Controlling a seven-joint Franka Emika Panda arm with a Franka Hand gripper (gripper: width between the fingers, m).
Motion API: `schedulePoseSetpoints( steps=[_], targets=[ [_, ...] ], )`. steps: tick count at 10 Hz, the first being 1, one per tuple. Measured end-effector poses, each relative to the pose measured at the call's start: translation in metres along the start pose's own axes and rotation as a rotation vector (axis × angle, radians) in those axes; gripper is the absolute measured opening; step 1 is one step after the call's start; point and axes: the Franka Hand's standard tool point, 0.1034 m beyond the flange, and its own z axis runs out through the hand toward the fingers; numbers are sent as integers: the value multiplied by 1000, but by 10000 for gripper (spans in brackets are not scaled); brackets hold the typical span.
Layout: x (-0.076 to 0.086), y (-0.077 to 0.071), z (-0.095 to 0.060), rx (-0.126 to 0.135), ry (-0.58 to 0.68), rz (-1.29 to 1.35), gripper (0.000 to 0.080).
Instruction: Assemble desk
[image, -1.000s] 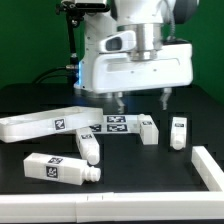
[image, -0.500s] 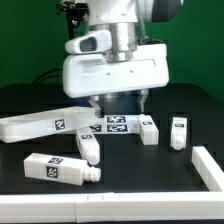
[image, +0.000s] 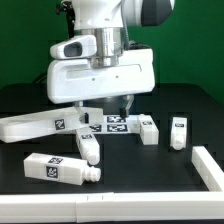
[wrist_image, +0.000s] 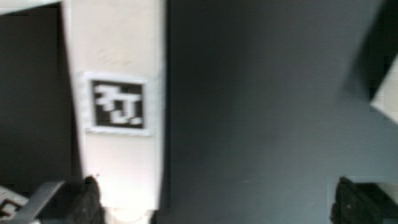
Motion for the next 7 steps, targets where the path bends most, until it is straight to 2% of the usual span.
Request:
schedulePoseSetpoints(
  steps=[1,4,6,7],
  targets=[
    [-2,12,2,-2,0,-16,649],
    [-4,12,4,0,-4,3,649],
    [-10,27,18,7,-27,29,649],
    [-7,24,26,15,-38,60,649]
  ],
)
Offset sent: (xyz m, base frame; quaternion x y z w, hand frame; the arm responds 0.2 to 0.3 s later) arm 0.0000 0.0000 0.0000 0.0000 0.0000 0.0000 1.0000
